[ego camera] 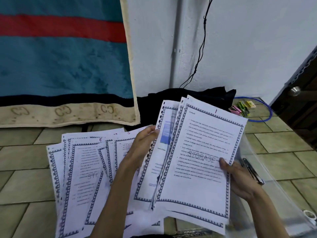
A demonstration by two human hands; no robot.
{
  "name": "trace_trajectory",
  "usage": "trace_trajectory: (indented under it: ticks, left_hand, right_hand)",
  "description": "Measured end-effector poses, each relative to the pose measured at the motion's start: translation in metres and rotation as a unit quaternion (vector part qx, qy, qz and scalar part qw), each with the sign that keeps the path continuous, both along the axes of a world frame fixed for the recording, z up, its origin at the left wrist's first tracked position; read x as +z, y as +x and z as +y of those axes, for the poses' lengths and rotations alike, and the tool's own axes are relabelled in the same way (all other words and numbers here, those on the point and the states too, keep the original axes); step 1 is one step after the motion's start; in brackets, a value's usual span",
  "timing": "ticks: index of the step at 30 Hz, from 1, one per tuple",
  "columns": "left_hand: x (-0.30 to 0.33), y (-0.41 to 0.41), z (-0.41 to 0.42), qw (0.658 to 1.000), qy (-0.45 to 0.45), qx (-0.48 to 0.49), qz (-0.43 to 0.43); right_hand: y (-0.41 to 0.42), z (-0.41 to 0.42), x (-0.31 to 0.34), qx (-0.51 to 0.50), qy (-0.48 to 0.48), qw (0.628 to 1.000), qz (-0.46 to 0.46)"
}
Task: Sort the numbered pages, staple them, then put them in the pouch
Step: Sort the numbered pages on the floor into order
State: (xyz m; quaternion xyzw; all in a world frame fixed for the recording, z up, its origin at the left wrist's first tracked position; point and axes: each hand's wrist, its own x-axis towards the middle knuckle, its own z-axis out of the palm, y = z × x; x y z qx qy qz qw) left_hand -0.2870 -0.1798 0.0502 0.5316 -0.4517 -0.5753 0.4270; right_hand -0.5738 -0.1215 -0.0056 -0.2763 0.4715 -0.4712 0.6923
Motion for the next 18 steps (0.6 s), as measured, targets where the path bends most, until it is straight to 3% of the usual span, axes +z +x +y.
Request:
trace_trajectory:
  ticks: [5, 9, 11, 13, 15, 18]
  left_hand:
    - [0.005, -0.034, 0.01, 0.999, -0.009, -0.041, 0.029]
    - [-0.002, -0.056, 0.013, 0.987, 0.052, -0.062, 0.136]
    - [-0.012, -0.061, 0.015, 0.995, 0.022, -0.094, 0.032]
    - [-0.031, -0.061, 0.018, 0.979, -0.04, -0.117, -0.165]
    - [-0.054, -0.058, 0.024, 0.918, -0.067, -0.141, -0.366]
    - [-0.086, -0.047, 0.031, 0.837, -0.084, -0.122, -0.527]
  right_hand:
    - [-0.006, -0.002, 0.014, -0.025, -0.007, 1.0, 0.017]
    - [-0.042, 0.002, 0.022, -0.113, -0.057, 0.977, 0.169]
    - [-0.06, 0.009, 0.024, -0.165, -0.069, 0.946, 0.269]
    - [-0.074, 0.012, 0.021, -0.185, -0.045, 0.909, 0.372]
    - [-0.075, 0.016, 0.02, -0.173, -0.017, 0.865, 0.47]
    - [-0.071, 0.016, 0.009, -0.165, 0.027, 0.809, 0.564]
